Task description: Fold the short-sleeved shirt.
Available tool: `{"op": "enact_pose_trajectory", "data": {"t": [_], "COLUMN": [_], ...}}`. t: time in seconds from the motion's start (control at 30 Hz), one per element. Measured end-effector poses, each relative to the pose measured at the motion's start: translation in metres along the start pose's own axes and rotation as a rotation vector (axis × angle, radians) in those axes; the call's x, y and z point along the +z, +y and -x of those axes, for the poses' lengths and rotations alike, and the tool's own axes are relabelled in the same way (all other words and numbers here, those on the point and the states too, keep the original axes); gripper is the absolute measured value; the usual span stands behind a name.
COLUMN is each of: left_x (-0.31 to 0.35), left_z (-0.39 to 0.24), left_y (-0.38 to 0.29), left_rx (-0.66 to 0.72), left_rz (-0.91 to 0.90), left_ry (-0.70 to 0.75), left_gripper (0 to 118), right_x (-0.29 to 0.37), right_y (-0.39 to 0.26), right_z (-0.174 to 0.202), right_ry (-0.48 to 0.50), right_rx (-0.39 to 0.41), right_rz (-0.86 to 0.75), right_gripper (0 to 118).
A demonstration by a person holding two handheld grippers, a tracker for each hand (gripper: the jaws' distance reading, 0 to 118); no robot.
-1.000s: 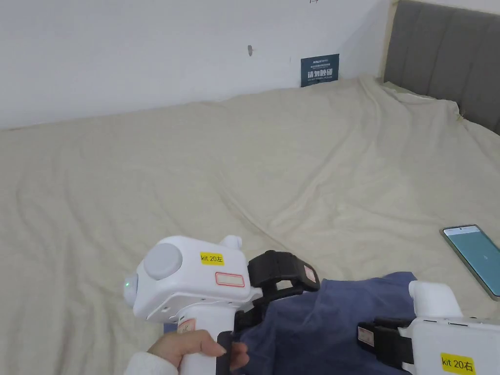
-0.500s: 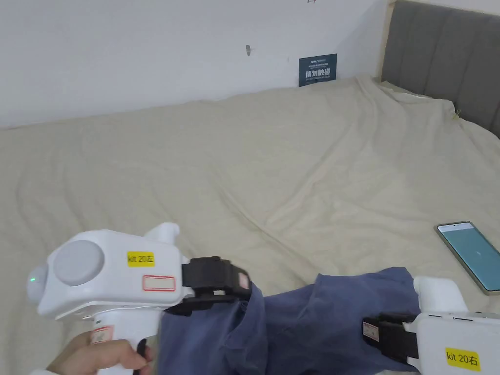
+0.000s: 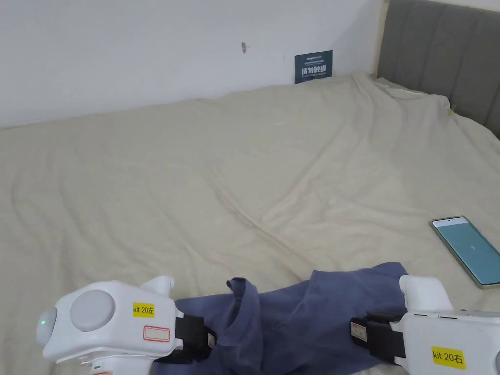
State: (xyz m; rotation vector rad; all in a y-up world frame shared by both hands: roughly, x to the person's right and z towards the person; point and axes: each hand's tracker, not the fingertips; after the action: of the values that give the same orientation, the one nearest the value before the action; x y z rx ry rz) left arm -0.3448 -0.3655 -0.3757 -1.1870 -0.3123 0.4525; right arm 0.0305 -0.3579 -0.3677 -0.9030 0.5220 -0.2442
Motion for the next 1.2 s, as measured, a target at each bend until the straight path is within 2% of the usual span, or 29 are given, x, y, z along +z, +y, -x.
{"op": "enact_pose_trajectory", "data": {"t": [0.13,0.2,0.33,0.4,0.6,0.67,0.83,1.03,1.07,1.1,1.13,1.17,1.2], "left_x": [-0.008,-0.014,-0.032,-0.041,-0.073,-0.066,-0.022,0.043,0.050,0.056,0.060,0.059,0.059], "left_z": [-0.013,-0.023,-0.046,-0.062,-0.096,-0.092,-0.071,0.001,0.015,0.028,0.042,0.054,0.061], "left_y": [0.001,0.002,0.009,0.013,0.018,0.015,0.009,-0.008,-0.012,-0.016,-0.022,-0.028,-0.033], "left_rx": [0.004,0.017,0.035,-0.006,-0.055,-0.041,-0.002,0.141,0.158,0.186,0.231,0.260,0.286], "left_rz": [0.021,0.036,0.068,0.071,0.124,0.116,0.051,-0.092,-0.100,-0.090,-0.085,-0.070,-0.063], "left_ry": [-0.027,-0.113,-0.176,-0.239,-0.199,-0.207,-0.330,-0.335,-0.301,-0.287,-0.290,-0.293,-0.295], "left_gripper": [7,7,7,7,8,7,7,9,17,36,79,107,118], "right_x": [0.001,0.002,0.006,0.008,0.020,0.023,0.021,0.012,0.009,0.008,0.006,0.004,0.002], "right_y": [0.002,0.002,0.002,0.001,0.001,0.002,0.004,0.007,0.007,0.007,0.007,0.007,0.008], "right_z": [-0.009,-0.013,-0.022,-0.028,-0.043,-0.045,-0.036,-0.012,-0.008,-0.004,0.000,0.004,0.006], "right_ry": [-0.013,-0.015,-0.021,-0.024,-0.038,-0.041,-0.041,-0.011,-0.012,-0.009,-0.004,0.009,0.031], "right_rx": [0.001,-0.011,-0.025,-0.028,-0.070,-0.076,-0.050,-0.010,-0.002,0.005,0.007,0.003,-0.004], "right_rz": [0.000,-0.006,-0.011,-0.012,-0.035,-0.042,-0.037,-0.025,-0.020,-0.017,-0.016,-0.015,-0.018], "right_gripper": [0,0,0,0,0,0,0,0,0,0,0,0,0]}}
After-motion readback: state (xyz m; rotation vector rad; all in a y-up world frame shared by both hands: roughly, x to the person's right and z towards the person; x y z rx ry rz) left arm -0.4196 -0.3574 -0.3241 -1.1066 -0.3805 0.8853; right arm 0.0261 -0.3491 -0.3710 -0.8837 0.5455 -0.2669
